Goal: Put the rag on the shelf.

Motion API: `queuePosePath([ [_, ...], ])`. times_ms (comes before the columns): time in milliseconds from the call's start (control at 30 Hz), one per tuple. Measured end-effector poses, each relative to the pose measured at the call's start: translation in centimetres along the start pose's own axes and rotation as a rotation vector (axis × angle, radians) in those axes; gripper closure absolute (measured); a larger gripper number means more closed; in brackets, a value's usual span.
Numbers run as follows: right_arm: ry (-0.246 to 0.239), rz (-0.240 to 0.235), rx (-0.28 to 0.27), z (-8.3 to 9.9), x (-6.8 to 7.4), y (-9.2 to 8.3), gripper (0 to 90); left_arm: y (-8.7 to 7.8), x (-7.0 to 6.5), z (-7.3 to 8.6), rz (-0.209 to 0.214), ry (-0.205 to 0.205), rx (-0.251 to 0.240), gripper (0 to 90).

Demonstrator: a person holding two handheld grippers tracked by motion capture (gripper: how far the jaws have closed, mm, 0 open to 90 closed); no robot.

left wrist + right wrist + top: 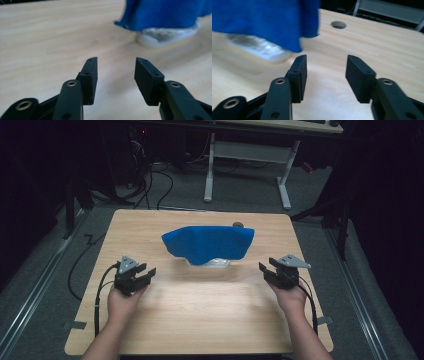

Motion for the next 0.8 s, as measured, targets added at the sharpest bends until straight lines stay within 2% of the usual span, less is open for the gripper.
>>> queuePosePath([
  [67,-0.019,-0.004,-0.018,0.2,1.1,-1.3,51.2,-0.7,-1.1,0.8,-0.002,0.003,0.015,52.9],
  [133,-0.040,-0.013,-0.020,0.6,2.2,-2.3,46.3,-1.2,-2.9,1.6,0.012,0.027,0.041,51.6],
  [233,-0.040,-0.033,-0.018,1.1,3.6,-3.8,43.1,-1.7,-6.0,2.1,0.065,0.040,0.043,48.8],
  [300,-0.036,-0.038,-0.021,1.6,4.6,-4.6,42.8,-1.9,-8.3,2.5,0.117,0.025,0.019,48.4],
  [333,-0.032,-0.036,-0.027,2.0,5.0,-5.0,42.7,-1.9,-9.4,3.0,0.136,0.032,0.016,48.4],
  [367,-0.018,-0.036,-0.040,3.3,5.9,-5.6,43.4,-1.6,-11.3,3.8,0.181,0.070,0.053,51.6],
  [400,-0.018,-0.036,-0.040,3.3,5.9,-5.6,43.4,-1.6,-11.3,3.8,0.181,0.070,0.053,51.1],
  [433,-0.004,-0.032,-0.037,4.4,6.3,-5.7,44.8,-1.4,-12.0,3.9,0.199,0.106,0.063,51.1],
  [467,-0.003,-0.050,-0.004,5.5,6.9,-5.6,43.7,-1.2,-12.4,3.9,0.200,0.150,0.067,50.3],
  [500,-0.085,-0.077,0.048,6.2,7.7,-5.0,42.6,-0.9,-12.5,4.0,0.203,0.160,0.072,50.0],
  [600,-0.093,-0.079,0.038,6.0,7.7,-4.7,42.2,-0.2,-12.3,4.6,0.209,0.147,0.107,49.7],
  [667,-0.071,-0.086,0.032,5.8,7.6,-4.4,42.1,-0.1,-11.8,4.6,0.202,0.134,0.104,49.4],
  [800,-0.086,-0.102,0.044,6.2,7.6,-4.2,42.3,-0.1,-10.7,4.7,0.192,0.091,0.104,49.0],
])
Point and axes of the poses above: each handheld gripper's, and its own axes: y roughly forward along the jaws, z roughly out of its underside, x roughly to its left, the point moved 8 cm from there along y, roughly forward along the jaws, and after that the axes turned 7 degrees about -x, right-handed, at the moved point
